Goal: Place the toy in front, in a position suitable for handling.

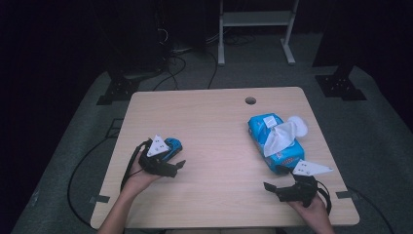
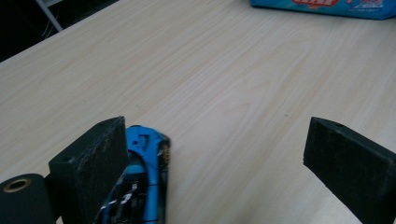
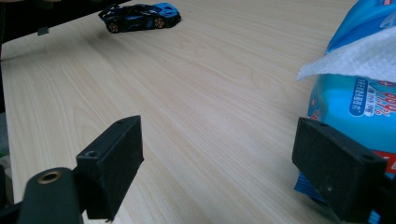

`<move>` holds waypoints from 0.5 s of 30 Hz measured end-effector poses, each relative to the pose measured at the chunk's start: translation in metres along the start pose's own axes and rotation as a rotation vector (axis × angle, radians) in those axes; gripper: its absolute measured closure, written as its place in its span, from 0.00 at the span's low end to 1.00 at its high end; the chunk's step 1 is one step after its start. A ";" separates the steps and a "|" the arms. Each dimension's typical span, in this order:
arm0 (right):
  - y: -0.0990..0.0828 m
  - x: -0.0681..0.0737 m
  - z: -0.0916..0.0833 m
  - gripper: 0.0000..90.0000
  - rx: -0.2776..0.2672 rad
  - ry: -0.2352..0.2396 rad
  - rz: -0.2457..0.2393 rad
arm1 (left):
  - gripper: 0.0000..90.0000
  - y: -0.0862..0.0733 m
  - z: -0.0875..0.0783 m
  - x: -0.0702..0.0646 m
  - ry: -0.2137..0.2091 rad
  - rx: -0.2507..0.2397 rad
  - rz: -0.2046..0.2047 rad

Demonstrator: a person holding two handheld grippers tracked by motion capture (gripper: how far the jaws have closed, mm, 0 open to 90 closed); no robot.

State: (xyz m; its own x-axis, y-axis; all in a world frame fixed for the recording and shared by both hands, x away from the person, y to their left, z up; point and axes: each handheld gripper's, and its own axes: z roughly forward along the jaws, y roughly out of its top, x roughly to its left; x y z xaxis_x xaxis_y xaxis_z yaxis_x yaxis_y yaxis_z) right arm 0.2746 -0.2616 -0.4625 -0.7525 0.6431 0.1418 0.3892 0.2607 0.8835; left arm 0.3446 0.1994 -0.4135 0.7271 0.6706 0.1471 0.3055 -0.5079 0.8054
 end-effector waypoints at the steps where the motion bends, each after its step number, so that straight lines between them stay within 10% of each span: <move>1: 0.000 0.000 0.000 0.17 0.001 0.001 -0.001 | 0.07 0.001 0.000 0.004 0.006 0.017 0.007; 15: 0.001 0.001 0.002 0.17 0.007 0.008 0.001 | 0.07 -0.004 0.016 0.054 0.018 0.141 -0.094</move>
State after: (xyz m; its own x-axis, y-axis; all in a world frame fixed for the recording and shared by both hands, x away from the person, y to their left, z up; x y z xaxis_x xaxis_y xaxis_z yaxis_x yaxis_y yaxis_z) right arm 0.2756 -0.2593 -0.4626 -0.7567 0.6372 0.1462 0.3934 0.2651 0.8803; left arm 0.3929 0.2290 -0.4179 0.6801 0.7280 0.0863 0.4557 -0.5120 0.7281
